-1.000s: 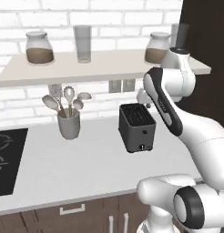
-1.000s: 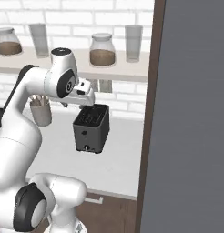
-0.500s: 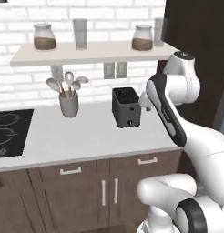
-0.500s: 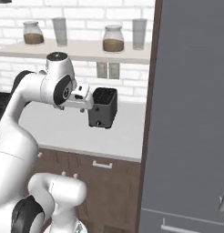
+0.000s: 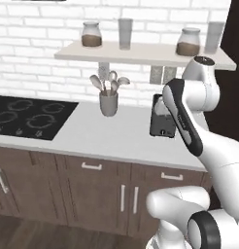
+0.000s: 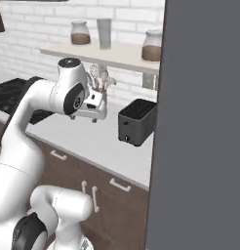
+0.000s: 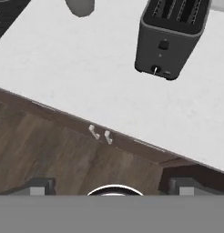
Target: Take a straw from the drawer in front and place it inside the glass cup on the dining counter.
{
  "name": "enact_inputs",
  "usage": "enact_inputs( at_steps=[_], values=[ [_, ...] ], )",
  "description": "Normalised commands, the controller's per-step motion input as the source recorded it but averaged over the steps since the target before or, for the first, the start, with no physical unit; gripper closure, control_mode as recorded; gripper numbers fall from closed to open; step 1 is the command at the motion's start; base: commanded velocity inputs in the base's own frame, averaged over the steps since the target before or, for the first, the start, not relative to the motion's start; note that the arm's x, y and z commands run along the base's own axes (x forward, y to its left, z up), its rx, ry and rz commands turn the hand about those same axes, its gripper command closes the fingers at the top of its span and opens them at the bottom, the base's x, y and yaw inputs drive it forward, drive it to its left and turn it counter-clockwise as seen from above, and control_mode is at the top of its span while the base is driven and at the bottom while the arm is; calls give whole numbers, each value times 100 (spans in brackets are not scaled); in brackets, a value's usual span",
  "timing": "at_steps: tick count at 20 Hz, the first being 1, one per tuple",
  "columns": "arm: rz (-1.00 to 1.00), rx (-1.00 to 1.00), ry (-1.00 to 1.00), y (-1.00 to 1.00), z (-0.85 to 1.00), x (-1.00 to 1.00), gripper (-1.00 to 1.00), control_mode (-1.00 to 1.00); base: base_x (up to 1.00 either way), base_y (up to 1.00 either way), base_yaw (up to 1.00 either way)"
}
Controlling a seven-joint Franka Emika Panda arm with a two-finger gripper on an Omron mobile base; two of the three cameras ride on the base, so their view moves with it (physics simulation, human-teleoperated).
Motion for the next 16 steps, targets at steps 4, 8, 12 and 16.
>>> enact_inputs(
  at_steps=[4, 8, 12, 16],
  values=[
    [0, 0, 0, 0, 0, 0, -100, 100, -3, -68, 68],
    [0, 0, 0, 0, 0, 0, -100, 100, -36, -59, 46],
    [0, 0, 0, 0, 0, 0, -100, 100, -39, -19, 25],
    [0, 0, 0, 0, 0, 0, -100, 100, -51, -4, 18]
  ],
)
